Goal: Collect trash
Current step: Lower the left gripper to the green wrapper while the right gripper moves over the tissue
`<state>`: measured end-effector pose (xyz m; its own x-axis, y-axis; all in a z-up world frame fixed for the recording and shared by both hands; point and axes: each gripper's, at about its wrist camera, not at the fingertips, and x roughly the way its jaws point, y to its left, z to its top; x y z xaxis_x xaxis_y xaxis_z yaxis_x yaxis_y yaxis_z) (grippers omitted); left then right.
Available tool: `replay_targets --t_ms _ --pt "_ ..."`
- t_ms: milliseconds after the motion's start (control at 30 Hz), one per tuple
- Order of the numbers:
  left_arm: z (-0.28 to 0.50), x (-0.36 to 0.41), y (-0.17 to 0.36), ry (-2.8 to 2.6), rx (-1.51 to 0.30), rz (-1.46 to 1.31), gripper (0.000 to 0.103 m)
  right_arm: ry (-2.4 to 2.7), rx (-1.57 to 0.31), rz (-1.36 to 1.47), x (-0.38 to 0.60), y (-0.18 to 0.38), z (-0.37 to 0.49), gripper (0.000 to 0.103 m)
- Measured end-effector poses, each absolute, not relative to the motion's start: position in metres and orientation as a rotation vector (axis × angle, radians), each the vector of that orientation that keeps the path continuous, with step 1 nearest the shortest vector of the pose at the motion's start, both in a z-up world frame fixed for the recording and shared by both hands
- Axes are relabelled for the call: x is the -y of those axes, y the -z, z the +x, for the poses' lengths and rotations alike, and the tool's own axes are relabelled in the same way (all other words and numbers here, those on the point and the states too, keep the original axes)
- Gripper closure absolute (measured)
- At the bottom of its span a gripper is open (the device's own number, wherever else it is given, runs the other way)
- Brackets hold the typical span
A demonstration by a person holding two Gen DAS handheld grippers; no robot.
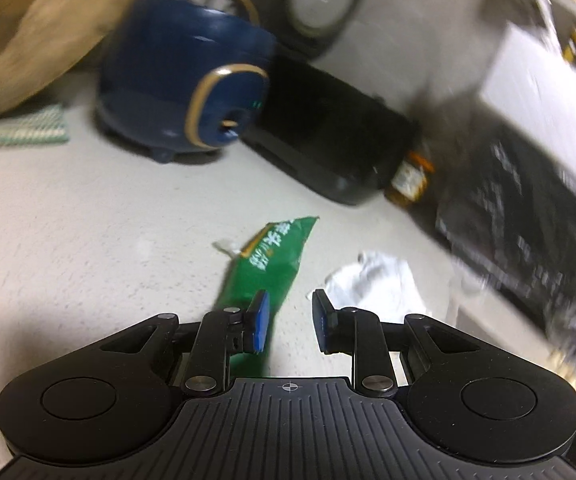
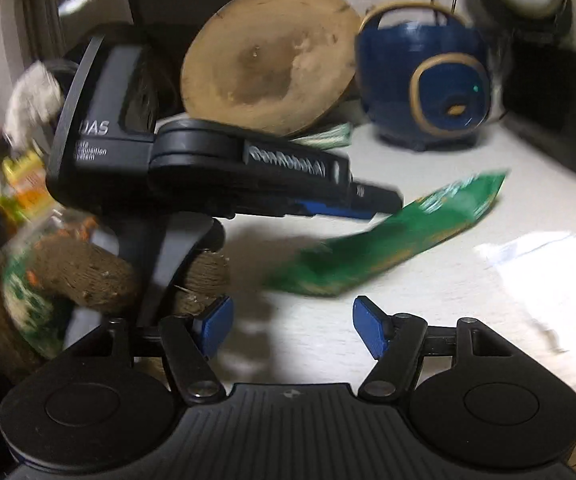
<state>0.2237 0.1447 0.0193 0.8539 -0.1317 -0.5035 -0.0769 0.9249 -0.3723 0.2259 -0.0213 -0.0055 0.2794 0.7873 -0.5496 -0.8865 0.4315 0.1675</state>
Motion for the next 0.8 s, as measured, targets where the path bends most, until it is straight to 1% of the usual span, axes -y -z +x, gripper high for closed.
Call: replay_targets --t_ms 167,233,600,800 --pt "0.226 -0.122 -0.017 -0.047 -0.570 -0.204 0.077 -0.952 -0.513 -0.257 0.050 0.000 0.220 0.030" --pt "0.227 -0.120 -0.017 -0.074 -0.572 -0.177 0.077 -0.909 -0.502 -0.250 0.061 0.000 0.221 0.026" --pt "0.233 -0.118 -0.007 0.008 -0.662 -0.205 0.077 -0.621 -0.462 -0.248 0.085 -0.003 0.257 0.017" --pt "0.232 -0.108 -0.004 0.039 -0.684 -0.184 0.077 -0.557 -0.528 -0.156 0.081 0.007 0.295 0.016"
